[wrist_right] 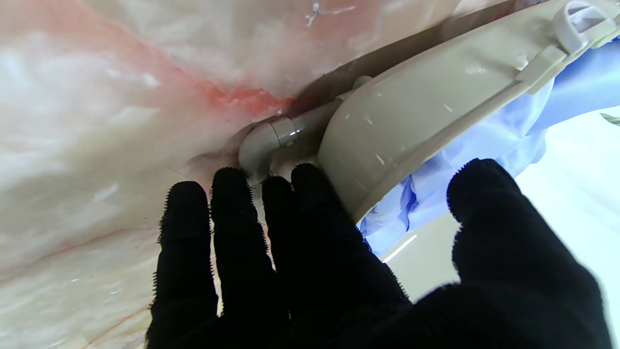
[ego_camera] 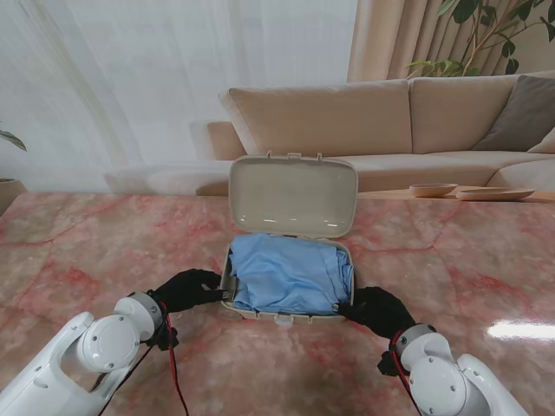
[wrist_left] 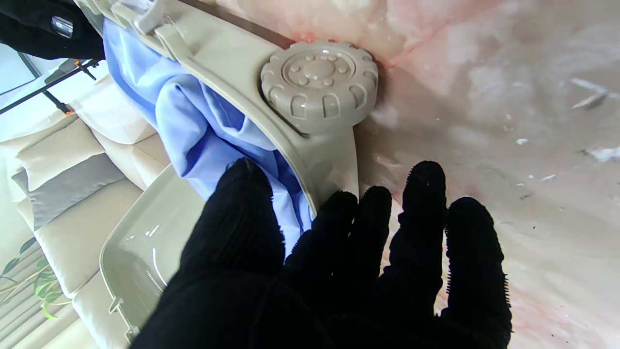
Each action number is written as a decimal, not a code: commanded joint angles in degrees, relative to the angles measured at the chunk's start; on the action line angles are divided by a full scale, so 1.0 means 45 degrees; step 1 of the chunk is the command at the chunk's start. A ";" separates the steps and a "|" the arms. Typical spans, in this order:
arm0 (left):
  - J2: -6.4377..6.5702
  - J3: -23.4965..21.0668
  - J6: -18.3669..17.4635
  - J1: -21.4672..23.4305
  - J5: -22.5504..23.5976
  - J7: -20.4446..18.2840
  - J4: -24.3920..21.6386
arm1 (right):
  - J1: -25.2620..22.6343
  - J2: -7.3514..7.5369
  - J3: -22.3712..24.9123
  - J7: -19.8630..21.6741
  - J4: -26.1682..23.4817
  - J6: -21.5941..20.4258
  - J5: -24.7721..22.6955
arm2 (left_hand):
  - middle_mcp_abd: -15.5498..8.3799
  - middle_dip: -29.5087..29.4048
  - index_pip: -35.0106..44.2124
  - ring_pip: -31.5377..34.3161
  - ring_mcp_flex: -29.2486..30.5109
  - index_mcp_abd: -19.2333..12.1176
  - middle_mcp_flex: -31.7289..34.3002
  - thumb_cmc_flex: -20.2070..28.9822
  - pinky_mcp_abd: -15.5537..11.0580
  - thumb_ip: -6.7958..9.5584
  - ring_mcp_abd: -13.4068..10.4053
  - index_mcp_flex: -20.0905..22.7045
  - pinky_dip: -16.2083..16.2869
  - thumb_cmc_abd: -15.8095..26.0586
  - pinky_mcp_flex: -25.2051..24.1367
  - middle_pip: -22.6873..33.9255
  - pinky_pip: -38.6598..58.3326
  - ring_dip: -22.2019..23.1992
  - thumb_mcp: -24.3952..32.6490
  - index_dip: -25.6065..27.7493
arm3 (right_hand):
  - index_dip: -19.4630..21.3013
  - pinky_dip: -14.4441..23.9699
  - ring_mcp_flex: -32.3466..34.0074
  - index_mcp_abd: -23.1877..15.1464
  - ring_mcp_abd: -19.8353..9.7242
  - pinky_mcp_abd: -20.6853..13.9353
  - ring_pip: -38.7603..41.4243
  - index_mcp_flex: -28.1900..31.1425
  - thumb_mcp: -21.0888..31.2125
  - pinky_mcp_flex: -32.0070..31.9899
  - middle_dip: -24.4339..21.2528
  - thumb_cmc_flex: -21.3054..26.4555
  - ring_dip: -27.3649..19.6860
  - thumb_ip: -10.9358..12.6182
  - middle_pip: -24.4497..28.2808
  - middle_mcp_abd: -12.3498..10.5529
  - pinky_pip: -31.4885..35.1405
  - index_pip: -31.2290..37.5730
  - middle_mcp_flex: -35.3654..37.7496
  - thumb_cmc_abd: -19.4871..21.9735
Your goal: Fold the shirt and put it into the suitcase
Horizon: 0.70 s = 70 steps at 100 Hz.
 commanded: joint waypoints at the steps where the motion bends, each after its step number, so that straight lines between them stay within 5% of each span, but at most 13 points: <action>1: -0.0055 0.0017 0.0102 0.0226 0.0033 -0.0073 -0.0091 | -0.0202 -0.0011 -0.0053 0.0297 -0.0059 -0.0022 0.0049 | -0.0460 0.0026 0.0454 0.0019 -0.0411 -0.2516 0.0037 0.0224 0.0261 0.0180 0.0490 0.0186 -0.0064 0.0662 -0.0170 -0.0195 -0.0009 -0.0107 -0.0480 0.0208 | 0.0049 0.0363 -0.0087 -0.2484 -0.0191 0.0166 0.0047 0.0144 -0.0359 -0.0154 -0.0127 0.0204 0.0353 0.0558 -0.0027 0.0129 -0.0169 0.0165 0.0200 0.0288; 70: -0.0131 -0.1043 0.0673 0.1330 0.0743 0.0401 -0.1239 | -0.0737 -0.0018 0.0845 0.0313 -0.0504 0.0162 -0.0427 | -0.0482 -0.0051 0.0417 -0.0057 -0.0401 -0.2622 0.0087 0.0307 0.0245 0.0202 0.0421 0.0020 -0.0108 0.0522 -0.0182 -0.0288 -0.0062 -0.0153 -0.0464 0.0220 | -0.0025 0.0441 -0.0099 -0.2429 -0.0166 0.0195 0.0037 -0.0001 -0.0399 -0.0148 -0.0094 -0.0262 0.0388 0.0565 -0.0153 0.0141 -0.0213 0.0069 0.0250 0.0160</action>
